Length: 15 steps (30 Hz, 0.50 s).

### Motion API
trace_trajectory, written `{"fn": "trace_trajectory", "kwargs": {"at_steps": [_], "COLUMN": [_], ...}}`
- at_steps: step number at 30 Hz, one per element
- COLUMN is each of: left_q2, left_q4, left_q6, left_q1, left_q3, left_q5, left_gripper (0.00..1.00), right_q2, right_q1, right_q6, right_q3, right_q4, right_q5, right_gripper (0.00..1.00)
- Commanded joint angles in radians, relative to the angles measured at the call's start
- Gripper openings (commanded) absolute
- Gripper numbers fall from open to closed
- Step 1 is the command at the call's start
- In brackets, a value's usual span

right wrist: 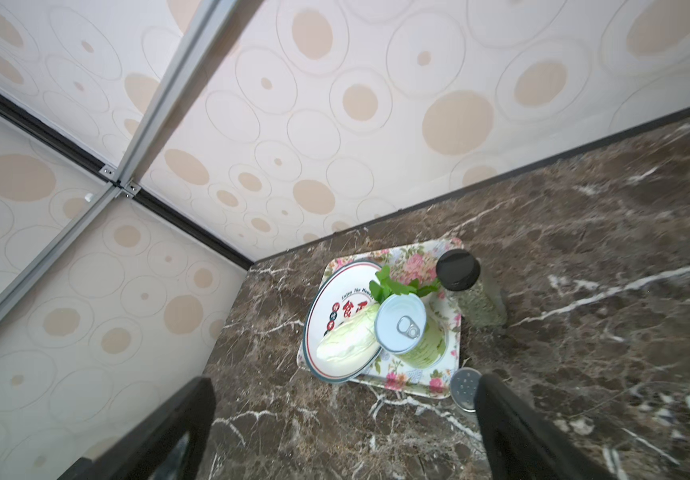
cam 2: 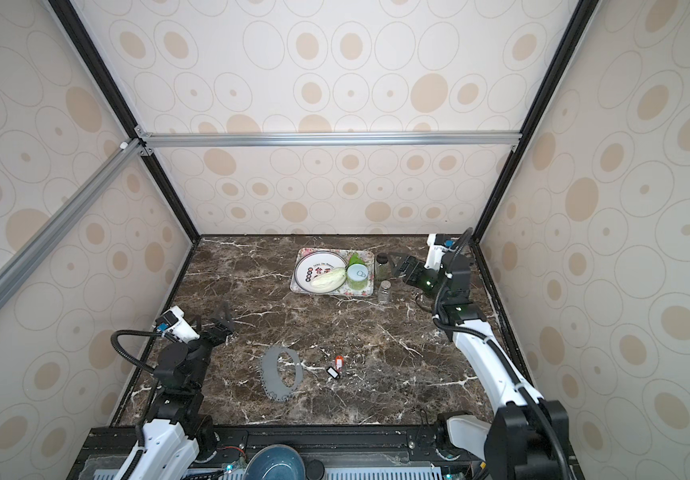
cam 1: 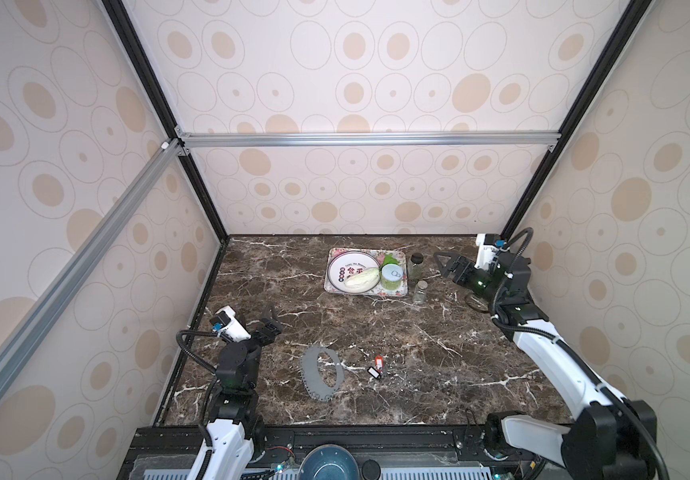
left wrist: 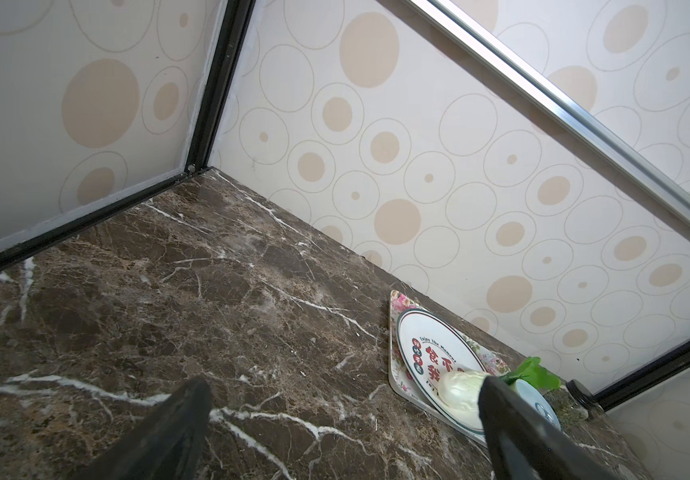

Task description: Put the keys on the keyring

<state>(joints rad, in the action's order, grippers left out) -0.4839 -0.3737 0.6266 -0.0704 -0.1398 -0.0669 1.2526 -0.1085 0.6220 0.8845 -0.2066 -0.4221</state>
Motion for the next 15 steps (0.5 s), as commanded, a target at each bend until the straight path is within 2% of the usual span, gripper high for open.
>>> {"fn": "trace_trajectory", "kwargs": {"at_steps": [1, 5, 7, 9, 10, 12, 15], "left_q2": [-0.018, -0.037, -0.056, -0.083, -0.098, -0.117, -0.121], "left_q4": [-0.031, -0.014, -0.051, -0.052, -0.039, -0.045, -0.027], "left_q6": [-0.009, -0.014, -0.011, -0.031, -0.032, -0.051, -0.045], "left_q1": [-0.007, -0.008, -0.011, -0.028, -0.034, -0.044, -0.057], "left_q3": [0.005, -0.003, 0.018, 0.006, -0.003, -0.004, 0.0], "left_q5": [0.007, 0.008, 0.028, 0.002, -0.015, 0.002, -0.017], "left_gripper": [1.0, 0.96, 0.95, 0.93, 0.94, 0.93, 0.94], "right_q2": [0.067, 0.157, 0.227, 0.307, 0.337, 0.375, 0.397], "right_q1": [-0.064, -0.235, -0.295, -0.323, -0.333, -0.374, -0.43], "right_q6": [0.009, -0.23, -0.311, -0.318, -0.327, -0.367, -0.413], "right_q3": [0.008, 0.078, 0.13, 0.226, 0.294, 0.395, 0.444], "right_q4": [-0.185, -0.191, -0.227, -0.207, -0.141, -0.032, 0.021], "right_q5": [-0.054, 0.229, 0.35, 0.381, 0.378, 0.453, 0.5], "right_gripper": [1.0, 1.0, 1.0, 1.0, 0.99, 0.99, 0.99]}}
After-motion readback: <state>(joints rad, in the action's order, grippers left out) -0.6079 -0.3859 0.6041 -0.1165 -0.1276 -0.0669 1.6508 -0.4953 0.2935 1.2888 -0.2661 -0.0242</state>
